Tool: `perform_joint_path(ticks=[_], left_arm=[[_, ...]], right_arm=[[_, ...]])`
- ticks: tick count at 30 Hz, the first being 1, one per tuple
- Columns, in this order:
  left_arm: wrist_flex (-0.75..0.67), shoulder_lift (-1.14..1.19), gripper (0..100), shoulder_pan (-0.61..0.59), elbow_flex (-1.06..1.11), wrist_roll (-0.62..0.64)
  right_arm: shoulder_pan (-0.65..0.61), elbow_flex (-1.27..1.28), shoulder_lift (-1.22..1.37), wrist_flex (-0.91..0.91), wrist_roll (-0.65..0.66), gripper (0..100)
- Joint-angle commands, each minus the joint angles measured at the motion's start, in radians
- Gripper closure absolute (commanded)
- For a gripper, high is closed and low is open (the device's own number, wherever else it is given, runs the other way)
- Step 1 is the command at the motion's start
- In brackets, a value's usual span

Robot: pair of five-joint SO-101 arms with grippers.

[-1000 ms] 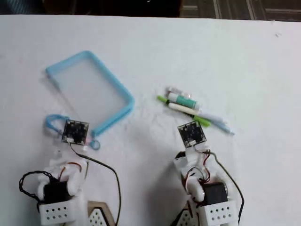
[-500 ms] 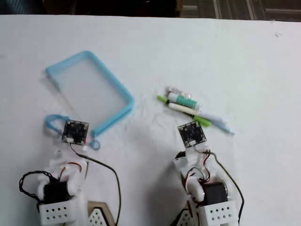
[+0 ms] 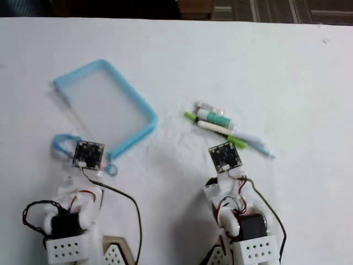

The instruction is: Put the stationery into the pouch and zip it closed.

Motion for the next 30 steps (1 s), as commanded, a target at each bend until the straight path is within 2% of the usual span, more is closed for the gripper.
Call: perform_joint_path(ticks=[1,12,16,25,30], left_arm=[[0.005,0.002,97,-0.007,-0.003,-0.003],[0.005,0.002,97,-0.007,-0.003,-0.003],[0.005,0.002,97,-0.007,-0.003,-0.003],[0.005,0.002,97,-0.007,-0.003,-0.003],[0.005,0.002,97,-0.002,-0.003,0.0]], right_arm=[[0.001,0.009,-0.008,-0.016,0.0,98.1],[-0.001,0.009,-0.012,-0.019,0.0,98.1],[-0.008,-0.012,-0.015,-0.113,-0.006,98.1],[-0.041,-0.316,0.002,-0.154,-0.003,98.1],[-0.139,-0.56,0.236,-0.087,-0.006,98.1]])
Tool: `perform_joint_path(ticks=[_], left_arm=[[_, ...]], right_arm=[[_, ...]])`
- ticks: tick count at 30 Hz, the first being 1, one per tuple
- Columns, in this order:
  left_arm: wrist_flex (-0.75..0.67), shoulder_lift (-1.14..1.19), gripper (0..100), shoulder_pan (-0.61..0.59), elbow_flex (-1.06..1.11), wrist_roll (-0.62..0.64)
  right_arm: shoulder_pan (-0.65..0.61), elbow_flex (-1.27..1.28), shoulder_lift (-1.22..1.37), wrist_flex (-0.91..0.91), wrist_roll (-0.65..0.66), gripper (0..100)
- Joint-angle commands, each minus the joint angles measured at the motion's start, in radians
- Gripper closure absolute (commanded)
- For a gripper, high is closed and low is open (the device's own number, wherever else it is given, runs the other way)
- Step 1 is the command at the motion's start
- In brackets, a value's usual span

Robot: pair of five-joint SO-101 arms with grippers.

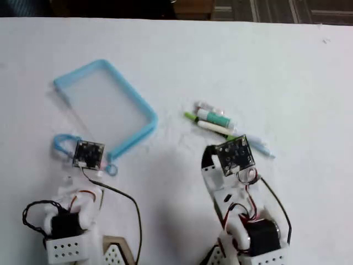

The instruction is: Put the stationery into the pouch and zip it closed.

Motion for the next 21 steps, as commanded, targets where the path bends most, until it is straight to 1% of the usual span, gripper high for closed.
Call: perform_joint_path(ticks=[1,4,8,11,14,16,18,20,21], left_arm=[[0.005,0.002,97,-0.002,-0.003,0.0],[0.005,0.002,97,-0.002,-0.003,0.0],[0.003,0.002,97,0.004,-0.003,0.002],[0.003,0.002,97,0.016,-0.003,-0.005],[0.002,0.001,95,-0.002,-0.009,-0.018],[0.002,0.001,89,-0.064,-0.037,-0.095],[0.0,0.001,83,-0.177,-0.068,-0.189],[-0.018,0.001,79,-0.314,-0.097,-0.212],[-0.041,0.001,78,-0.392,-0.115,-0.212]], right_arm=[[-0.061,-0.209,0.231,0.033,-0.006,98.1],[-0.116,-0.356,0.501,0.059,-0.012,98.1],[-0.162,-0.543,0.811,0.054,-0.097,98.1],[-0.214,-0.68,1.007,0.056,-0.112,98.1],[-0.286,-0.784,1.17,0.058,-0.121,97.7],[-0.337,-0.836,1.259,0.059,-0.157,94.0],[-0.372,-0.878,1.34,0.061,-0.261,87.6],[-0.417,-0.904,1.412,0.061,-0.353,82.2],[-0.44,-0.918,1.446,0.061,-0.391,81.3]])
